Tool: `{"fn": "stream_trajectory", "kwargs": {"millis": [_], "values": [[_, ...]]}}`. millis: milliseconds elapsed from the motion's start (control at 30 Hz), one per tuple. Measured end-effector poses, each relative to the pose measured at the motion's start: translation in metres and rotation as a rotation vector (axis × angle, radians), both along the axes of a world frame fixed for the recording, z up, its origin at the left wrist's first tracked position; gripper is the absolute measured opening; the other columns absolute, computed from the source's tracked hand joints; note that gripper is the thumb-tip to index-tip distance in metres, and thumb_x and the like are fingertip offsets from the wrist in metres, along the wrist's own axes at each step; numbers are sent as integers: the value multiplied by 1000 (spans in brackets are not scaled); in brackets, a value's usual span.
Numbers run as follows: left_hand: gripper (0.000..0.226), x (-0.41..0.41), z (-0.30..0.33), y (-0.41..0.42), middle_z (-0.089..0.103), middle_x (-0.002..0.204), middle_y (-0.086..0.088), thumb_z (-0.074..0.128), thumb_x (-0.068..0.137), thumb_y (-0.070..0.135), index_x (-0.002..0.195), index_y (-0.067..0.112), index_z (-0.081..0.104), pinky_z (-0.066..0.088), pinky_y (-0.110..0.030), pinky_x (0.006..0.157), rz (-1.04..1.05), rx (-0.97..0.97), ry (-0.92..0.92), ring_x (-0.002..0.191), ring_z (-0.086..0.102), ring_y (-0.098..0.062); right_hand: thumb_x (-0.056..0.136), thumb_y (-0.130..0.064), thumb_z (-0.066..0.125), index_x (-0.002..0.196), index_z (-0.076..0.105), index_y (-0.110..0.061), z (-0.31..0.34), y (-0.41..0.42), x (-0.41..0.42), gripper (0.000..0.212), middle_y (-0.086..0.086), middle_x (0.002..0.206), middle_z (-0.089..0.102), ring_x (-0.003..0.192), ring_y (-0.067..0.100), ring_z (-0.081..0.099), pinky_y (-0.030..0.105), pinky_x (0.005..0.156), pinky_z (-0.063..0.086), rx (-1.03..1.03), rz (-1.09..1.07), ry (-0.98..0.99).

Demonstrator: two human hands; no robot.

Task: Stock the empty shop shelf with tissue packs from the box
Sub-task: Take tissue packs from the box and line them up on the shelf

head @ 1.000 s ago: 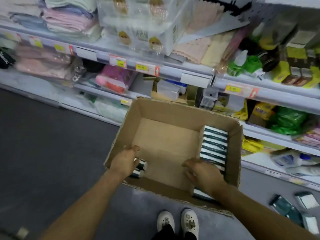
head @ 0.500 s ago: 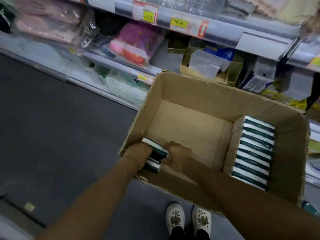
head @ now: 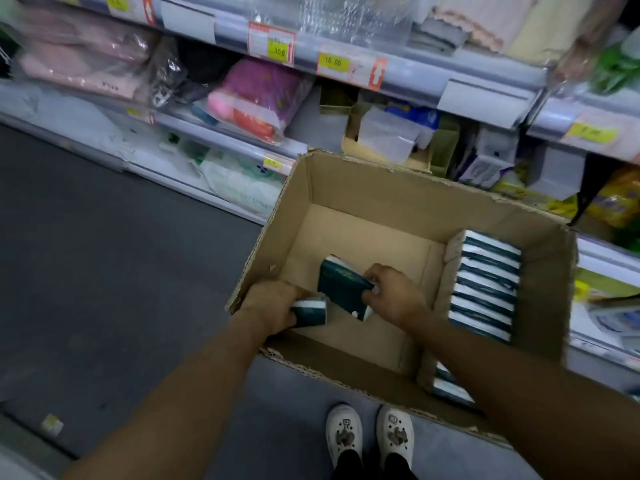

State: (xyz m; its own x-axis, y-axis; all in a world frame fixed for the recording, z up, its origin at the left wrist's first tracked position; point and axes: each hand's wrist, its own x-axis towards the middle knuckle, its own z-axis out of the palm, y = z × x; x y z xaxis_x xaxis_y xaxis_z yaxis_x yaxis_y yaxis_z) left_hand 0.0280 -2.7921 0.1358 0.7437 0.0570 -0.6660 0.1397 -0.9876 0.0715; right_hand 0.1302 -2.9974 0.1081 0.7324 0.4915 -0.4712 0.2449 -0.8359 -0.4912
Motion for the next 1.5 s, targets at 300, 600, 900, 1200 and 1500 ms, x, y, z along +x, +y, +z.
{"fn": "stream_trajectory", "kwargs": {"millis": [300,600,900,1200,1500], "values": [[35,3,110,-65,62,119,-5,42,101,21,135,23,42,51,-34,83,555,-492,-425,100,61,-23,82,-19,64,87,55,-27,133,-122,24,12,-2,83,63,72,18,60,36,70,50,235,-313,-12],[31,56,240,-179,69,102,4,67,90,36,115,21,57,49,-27,40,693,-1002,-474,74,69,-16,92,-6,61,111,62,-16,265,-263,14,21,25,91,61,68,20,55,22,50,46,555,-510,-135],[21,110,327,-346,68,101,2,71,87,24,106,26,61,50,-13,59,372,-1044,-599,76,65,3,90,-4,64,104,65,-30,337,-445,21,29,25,91,64,68,27,60,46,67,57,624,-566,-346],[19,152,380,-528,72,101,5,74,85,31,102,30,67,54,-20,62,244,-1128,-677,81,70,-5,89,-1,62,95,66,-31,399,-628,43,30,3,86,66,76,19,61,32,59,58,668,-641,-562],[23,202,419,-605,73,104,2,73,86,31,108,23,68,55,-25,64,283,-1179,-708,88,70,-13,86,-3,67,102,64,-17,474,-699,119,21,4,101,67,94,22,62,39,76,58,750,-635,-870]]}}
